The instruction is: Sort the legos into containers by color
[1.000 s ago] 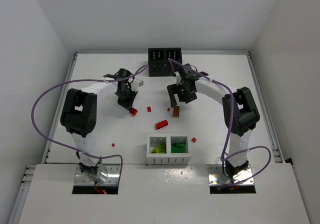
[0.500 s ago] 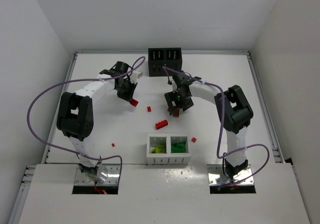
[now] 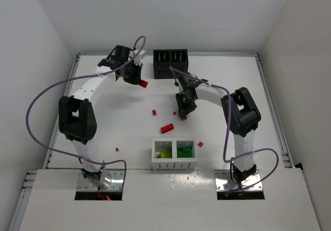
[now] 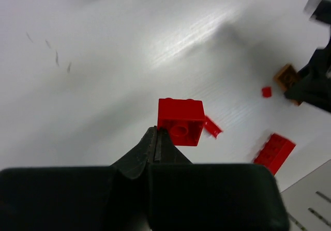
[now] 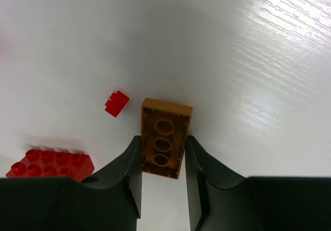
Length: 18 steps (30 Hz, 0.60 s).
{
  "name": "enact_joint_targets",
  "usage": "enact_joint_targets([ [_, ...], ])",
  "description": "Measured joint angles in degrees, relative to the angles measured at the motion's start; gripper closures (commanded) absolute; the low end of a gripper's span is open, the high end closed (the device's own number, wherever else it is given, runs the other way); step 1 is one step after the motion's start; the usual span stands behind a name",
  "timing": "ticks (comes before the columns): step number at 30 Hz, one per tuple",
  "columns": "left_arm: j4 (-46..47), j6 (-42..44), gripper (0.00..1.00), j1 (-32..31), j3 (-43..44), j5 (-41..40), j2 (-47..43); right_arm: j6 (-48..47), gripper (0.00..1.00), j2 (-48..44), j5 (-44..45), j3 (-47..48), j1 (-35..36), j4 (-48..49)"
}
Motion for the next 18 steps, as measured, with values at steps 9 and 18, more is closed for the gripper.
enact_joint_targets([
  [9, 5.31, -6.10, 1.00, -0.46, 22.73, 3.48, 15.50, -0.68, 1.00, -0.83, 3.15, -0.04, 0.04, 0.00],
  [18, 11.10, -9.51, 0.97, -2.99, 37.86, 3.39, 27.93, -4.31, 1.00, -7.72, 6.16, 2.58, -0.81, -1.36],
])
